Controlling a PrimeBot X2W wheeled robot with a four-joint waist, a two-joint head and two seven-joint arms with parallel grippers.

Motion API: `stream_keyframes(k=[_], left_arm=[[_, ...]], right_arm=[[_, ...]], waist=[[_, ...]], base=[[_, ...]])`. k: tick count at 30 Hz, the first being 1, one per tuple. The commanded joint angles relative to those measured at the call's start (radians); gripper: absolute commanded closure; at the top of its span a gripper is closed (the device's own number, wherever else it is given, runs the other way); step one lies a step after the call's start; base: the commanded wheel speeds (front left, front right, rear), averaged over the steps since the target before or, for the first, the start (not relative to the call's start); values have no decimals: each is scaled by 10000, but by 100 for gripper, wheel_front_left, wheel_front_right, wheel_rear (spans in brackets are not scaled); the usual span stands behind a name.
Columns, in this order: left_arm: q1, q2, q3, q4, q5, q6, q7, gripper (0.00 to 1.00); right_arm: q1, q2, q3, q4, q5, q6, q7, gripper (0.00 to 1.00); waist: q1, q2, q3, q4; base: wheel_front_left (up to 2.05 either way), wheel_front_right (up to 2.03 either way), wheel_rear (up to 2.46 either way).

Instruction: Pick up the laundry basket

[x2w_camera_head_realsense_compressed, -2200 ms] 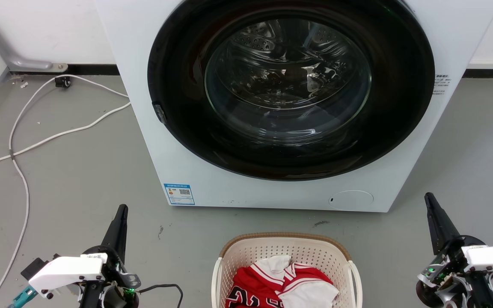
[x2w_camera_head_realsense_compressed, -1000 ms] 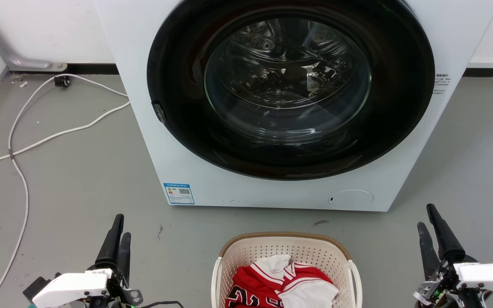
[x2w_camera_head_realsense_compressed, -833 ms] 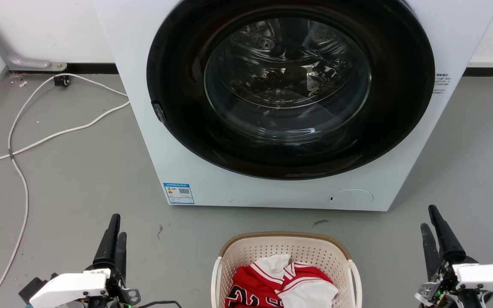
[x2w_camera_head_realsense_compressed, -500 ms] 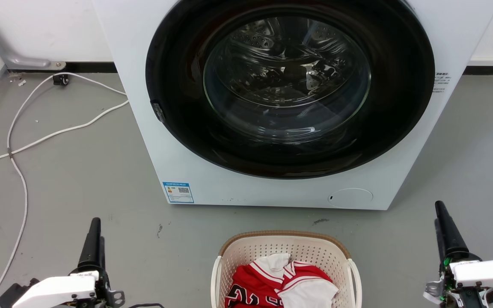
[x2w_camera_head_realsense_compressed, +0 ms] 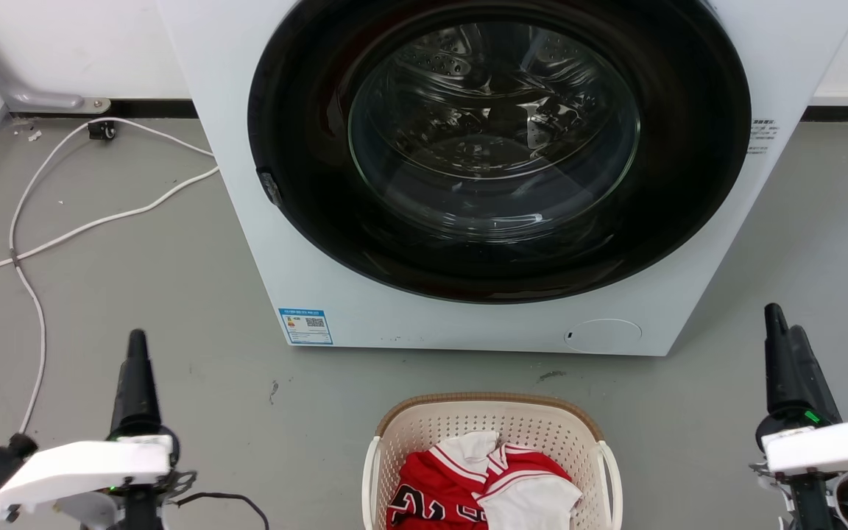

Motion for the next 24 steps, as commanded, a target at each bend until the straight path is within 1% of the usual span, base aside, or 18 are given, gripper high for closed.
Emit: stream_keyframes(k=[1, 5, 7, 9, 12, 15, 17, 20, 24], left_arm=[[-80, 19, -156, -341, 401, 29, -77, 0], [47, 22, -692, -887, 1595, 281, -213, 0], [84, 22, -1011, -1131, 2101, 318, -274, 0], [146, 22, -1307, -1317, 2593, 221, -342, 0], [212, 24, -1700, -1465, 3430, 220, -433, 0], [273, 24, -2018, -1515, 3887, 178, -522, 0], [340, 24, -2211, -1467, 4021, -48, -586, 0], [374, 25, -2365, -1402, 4641, -254, -669, 0], [368, 25, -2624, -1438, 5589, -249, -779, 0]], right_arm=[[-178, -31, 81, -263, -426, 3, -88, 0], [-149, -32, 243, -644, -1391, 3, -226, 0], [-113, -33, 344, -810, -1856, 3, -291, 0], [-61, -33, 423, -923, -2290, 3, -350, 0], [-1, -33, 550, -1070, -2901, 3, -445, 0], [57, -34, 671, -1148, -3414, 2, -535, 0], [107, -34, 746, -1168, -3712, 2, -596, 0], [182, -33, 894, -1067, -4209, 2, -682, 0], [230, -34, 1002, -1086, -4796, 2, -791, 0]], waist=[[0, 0, 7, -1], [0, 0, 54, -6], [0, 0, 76, -8], [0, 0, 92, -9], [0, 0, 119, -14], [0, 0, 144, -30], [0, 0, 154, -41], [0, 0, 159, -56], [0, 0, 174, -75]], base=[[0, 0, 0], [0, 0, 0], [0, 0, 0], [0, 0, 0], [0, 0, 0], [0, 0, 0], [0, 0, 0], [0, 0, 0], [0, 0, 0]])
